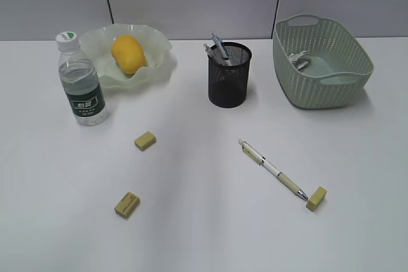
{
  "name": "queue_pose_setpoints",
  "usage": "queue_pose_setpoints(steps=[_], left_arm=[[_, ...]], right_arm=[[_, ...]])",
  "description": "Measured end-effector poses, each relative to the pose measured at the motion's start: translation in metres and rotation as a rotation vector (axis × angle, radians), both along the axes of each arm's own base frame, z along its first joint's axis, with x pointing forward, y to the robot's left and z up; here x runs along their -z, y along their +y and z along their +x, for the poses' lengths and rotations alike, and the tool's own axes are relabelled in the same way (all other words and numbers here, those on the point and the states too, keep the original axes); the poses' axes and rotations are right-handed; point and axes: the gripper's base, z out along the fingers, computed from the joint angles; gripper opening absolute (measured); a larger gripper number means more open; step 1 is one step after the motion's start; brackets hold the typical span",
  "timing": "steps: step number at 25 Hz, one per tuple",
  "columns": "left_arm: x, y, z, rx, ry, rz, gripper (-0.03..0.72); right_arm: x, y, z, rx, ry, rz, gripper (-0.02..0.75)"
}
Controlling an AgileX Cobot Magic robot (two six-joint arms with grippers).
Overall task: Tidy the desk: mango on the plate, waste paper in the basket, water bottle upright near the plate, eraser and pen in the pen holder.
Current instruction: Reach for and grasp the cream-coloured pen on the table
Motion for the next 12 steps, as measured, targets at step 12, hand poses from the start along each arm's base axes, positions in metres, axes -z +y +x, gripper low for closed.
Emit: queue_pose_setpoints(steps=[12], left_arm=[[-0.038, 0.129, 0.018, -0.349, 0.263, 0.122, 0.507]], right_arm=[[0.0, 0.0, 0.0, 0.0, 0.0, 0.0, 0.498]])
